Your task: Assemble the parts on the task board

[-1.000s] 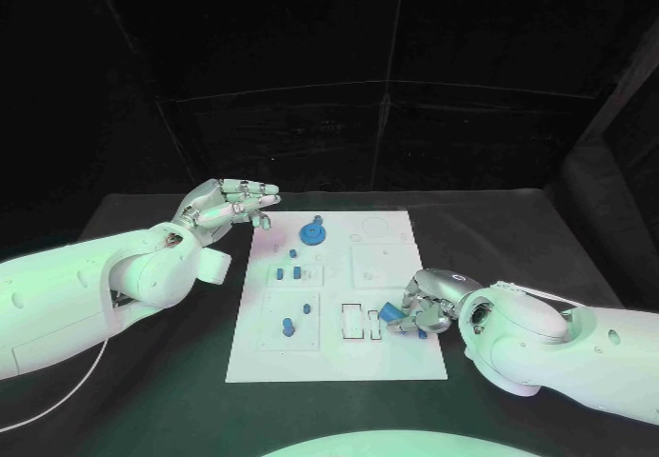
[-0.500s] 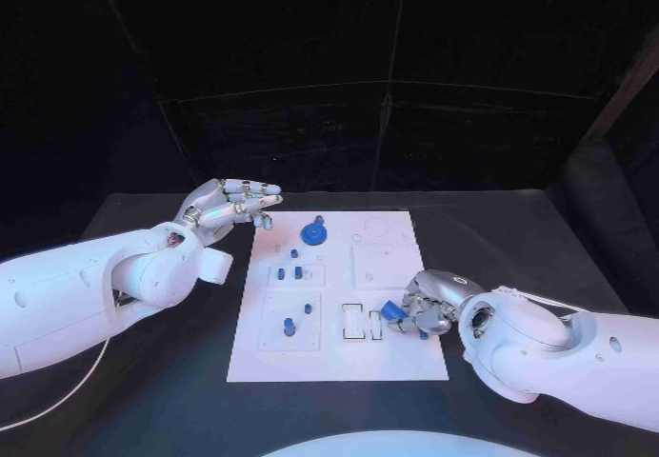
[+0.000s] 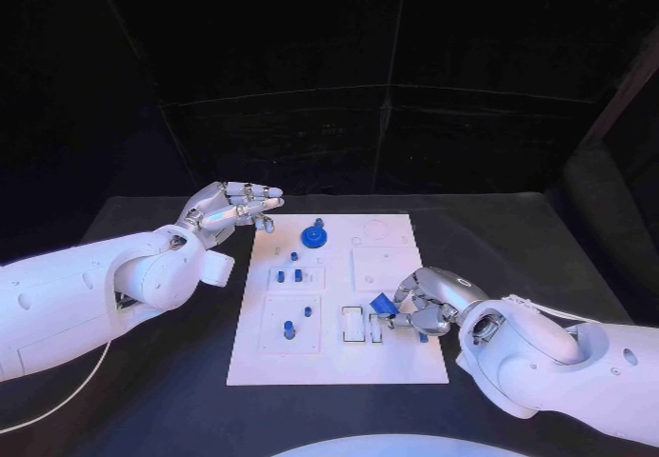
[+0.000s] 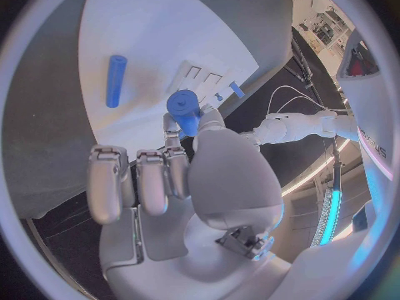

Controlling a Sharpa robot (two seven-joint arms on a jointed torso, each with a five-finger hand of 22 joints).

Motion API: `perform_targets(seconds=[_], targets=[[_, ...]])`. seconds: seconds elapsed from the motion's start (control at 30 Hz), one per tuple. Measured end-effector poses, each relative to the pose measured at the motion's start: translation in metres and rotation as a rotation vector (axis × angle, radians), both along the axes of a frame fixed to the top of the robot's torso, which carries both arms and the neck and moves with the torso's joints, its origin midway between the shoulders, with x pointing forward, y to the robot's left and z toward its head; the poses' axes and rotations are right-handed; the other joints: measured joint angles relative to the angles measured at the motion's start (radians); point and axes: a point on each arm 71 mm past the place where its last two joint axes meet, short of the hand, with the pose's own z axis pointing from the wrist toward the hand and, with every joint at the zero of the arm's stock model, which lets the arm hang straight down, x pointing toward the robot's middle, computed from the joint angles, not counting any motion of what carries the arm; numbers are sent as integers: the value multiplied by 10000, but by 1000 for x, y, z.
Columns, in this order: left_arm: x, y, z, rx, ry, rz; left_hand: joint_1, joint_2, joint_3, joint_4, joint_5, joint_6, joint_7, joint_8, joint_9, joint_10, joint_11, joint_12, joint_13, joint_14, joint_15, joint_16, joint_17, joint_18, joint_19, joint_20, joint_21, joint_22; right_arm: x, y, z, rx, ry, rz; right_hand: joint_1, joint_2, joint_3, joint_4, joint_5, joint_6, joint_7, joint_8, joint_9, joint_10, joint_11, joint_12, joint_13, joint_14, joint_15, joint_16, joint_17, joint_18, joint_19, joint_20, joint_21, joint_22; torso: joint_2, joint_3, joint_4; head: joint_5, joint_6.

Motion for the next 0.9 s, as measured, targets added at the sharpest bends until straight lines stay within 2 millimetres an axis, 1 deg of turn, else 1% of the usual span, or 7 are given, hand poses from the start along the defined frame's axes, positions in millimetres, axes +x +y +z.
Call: perform_targets(seconds=[0.13, 0.17, 0.33, 0.47, 0.53, 0.7, 0.9], targets=[[0, 0, 0, -3, 1, -9, 0, 0, 0, 0, 0, 0, 0, 0, 0, 0, 0, 0, 0, 0, 0, 0, 0, 0, 0, 0, 0, 0, 1, 10, -2, 157, 161, 151, -215, 208, -137, 81, -274, 17, 17, 1, 44, 36, -36, 0, 0, 0, 0, 0, 0, 0, -1, 0, 0, 0, 6, -5, 0, 15, 0], [0, 0, 0, -4, 1, -11, 0, 0, 0, 0, 0, 0, 0, 0, 0, 0, 0, 0, 0, 0, 0, 0, 0, -1, 0, 0, 0, 0, 1, 12, -3, 181, 212, 194, -258, 243, -163, 82, -321, 37, 36, 1, 174, 37, -36, 0, 0, 0, 0, 0, 0, 1, -1, 0, 0, 0, 7, -6, 0, 15, -1], [0, -1, 0, -12, 4, -31, 0, 0, 0, 0, 0, 0, 0, 0, -1, 0, 0, 0, 0, 0, 0, 0, -9, 0, 0, 0, 0, 1, 3, 27, -6, 282, 477, 454, -526, 272, -270, 101, -409, 123, 20, 48, 448, 2, -112, -43, 0, -17, -54, 0, 0, 0, 36, -37, 0, 0, 9, -7, 0, 27, -5], [0, -1, 0, -17, 5, -43, 0, 0, 0, 0, 0, 0, 0, 0, -1, 0, 0, 0, 1, 0, 0, 0, -8, 0, 0, 0, 0, 1, 5, 32, -9, 242, 662, 549, -690, 390, -401, 95, -467, 244, -6, 102, 501, 18, -131, -43, 0, 0, -73, 0, -1, -1, -2, -76, 0, 0, 12, -5, 0, 54, -5], [0, -1, 0, -19, 6, -44, 0, 0, 0, 0, 0, 0, 0, 0, -1, 0, 0, 0, 1, 0, 0, 0, -8, 0, 0, 0, 0, 1, 6, 35, -10, 205, 754, 600, -794, 493, -426, 95, -470, 303, 11, 166, 545, 18, -204, -106, 0, -18, -131, 0, 0, -1, 34, -112, 0, 0, 12, -5, 0, 65, -11], [-1, -1, 0, -23, 8, -53, 0, 0, 0, 0, 0, 0, 0, 0, -1, 0, 0, 0, 1, 0, 0, 0, -8, 0, 0, 0, 0, 1, 8, 39, -13, 126, 904, 694, -860, 504, -505, 88, -482, 408, 19, 270, 688, 30, -327, -192, 1, -19, -202, 0, -1, 0, 34, -183, 0, 0, 12, -5, -1, 83, -24], [-1, -1, 0, -27, 9, -59, 0, 0, 0, 0, 0, 0, 0, 0, -1, 0, 0, 0, 1, 0, 0, 0, -8, 0, 0, 0, 0, 2, 10, 43, -16, 46, 1006, 750, -924, 517, -583, 88, -526, 475, -17, 310, 762, 19, -340, -195, 2, 2, -252, 0, -1, 1, 0, -217, 0, -1, 13, -4, -9, 100, -41]])
